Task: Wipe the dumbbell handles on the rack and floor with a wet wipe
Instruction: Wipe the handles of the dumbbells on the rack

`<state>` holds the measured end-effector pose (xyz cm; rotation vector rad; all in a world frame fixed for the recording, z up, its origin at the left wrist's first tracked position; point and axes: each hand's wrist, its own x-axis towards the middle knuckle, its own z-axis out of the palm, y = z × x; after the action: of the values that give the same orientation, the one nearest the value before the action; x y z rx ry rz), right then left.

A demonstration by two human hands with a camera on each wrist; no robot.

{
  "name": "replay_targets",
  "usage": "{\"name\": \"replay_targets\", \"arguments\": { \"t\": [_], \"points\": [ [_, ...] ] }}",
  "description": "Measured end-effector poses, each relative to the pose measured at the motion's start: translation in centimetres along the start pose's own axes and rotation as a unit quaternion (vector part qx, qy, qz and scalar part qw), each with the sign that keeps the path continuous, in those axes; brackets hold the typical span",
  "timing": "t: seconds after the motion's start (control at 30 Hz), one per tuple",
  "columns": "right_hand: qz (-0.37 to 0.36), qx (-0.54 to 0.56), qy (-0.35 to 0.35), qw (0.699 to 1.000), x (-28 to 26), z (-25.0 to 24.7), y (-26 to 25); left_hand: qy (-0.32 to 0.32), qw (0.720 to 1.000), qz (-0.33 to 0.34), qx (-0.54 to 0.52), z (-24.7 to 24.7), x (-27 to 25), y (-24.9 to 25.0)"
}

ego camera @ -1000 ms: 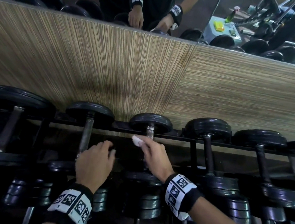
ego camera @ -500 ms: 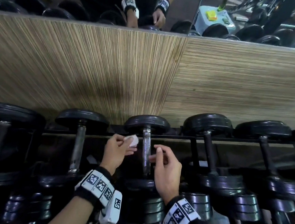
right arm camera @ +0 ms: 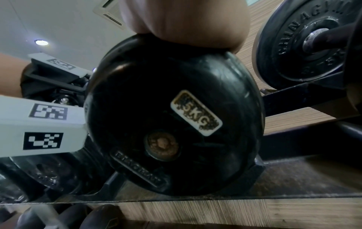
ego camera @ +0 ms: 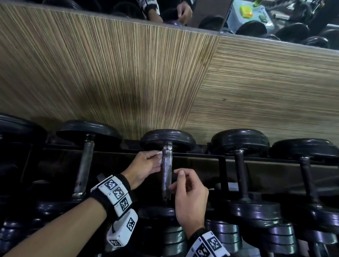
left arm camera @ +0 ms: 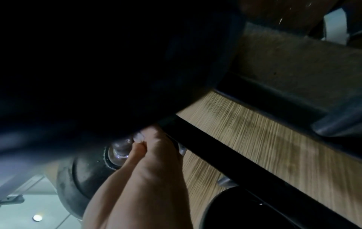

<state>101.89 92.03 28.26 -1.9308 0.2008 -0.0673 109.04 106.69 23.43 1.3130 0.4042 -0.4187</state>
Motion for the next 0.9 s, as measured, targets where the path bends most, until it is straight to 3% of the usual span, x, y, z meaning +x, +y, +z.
{"name": "replay_targets", "arguments": {
  "t": [0.27, 0.43, 0.53, 0.63, 0.7, 0.8, 0.9],
  "points": [
    [-0.009, -0.009, 0.01, 1.0, -0.1, 0.0, 0.2, 0.104, 0.979, 0.153, 0.082, 0.9, -1.2, 0.2],
    [0.002, -0.014, 0.006, 1.0, -0.1, 0.3, 0.3, 0.098, 0.948, 0.239, 0.185, 1.0, -2.5, -0.1],
    [-0.001, -0.018, 0.003, 1.0, -0.1, 0.1, 0.2, 0.088, 0.907, 0.292, 0.289, 0.7, -2.9, -0.2],
    [0.006, -0.007, -0.01, 1.0, -0.2, 0.0, -0.1, 0.077, 0.892, 0.32, 0.31, 0.2, -3.3, -0.1],
    [0.01, 0.001, -0.013, 1.0, -0.2, -0.1, -0.1, 0.107, 0.897, 0.304, 0.303, -0.9, -3.0, -0.6],
    [0.016, 0.001, -0.012, 1.0, -0.1, -0.1, 0.0, 0.168, 0.91, 0.203, 0.32, -2.2, -1.3, -1.7],
    [0.015, 0.005, -0.013, 1.0, -0.1, -0.1, 0.1, 0.065, 0.973, 0.06, 0.212, -1.1, 0.0, -1.2]
  ]
}}
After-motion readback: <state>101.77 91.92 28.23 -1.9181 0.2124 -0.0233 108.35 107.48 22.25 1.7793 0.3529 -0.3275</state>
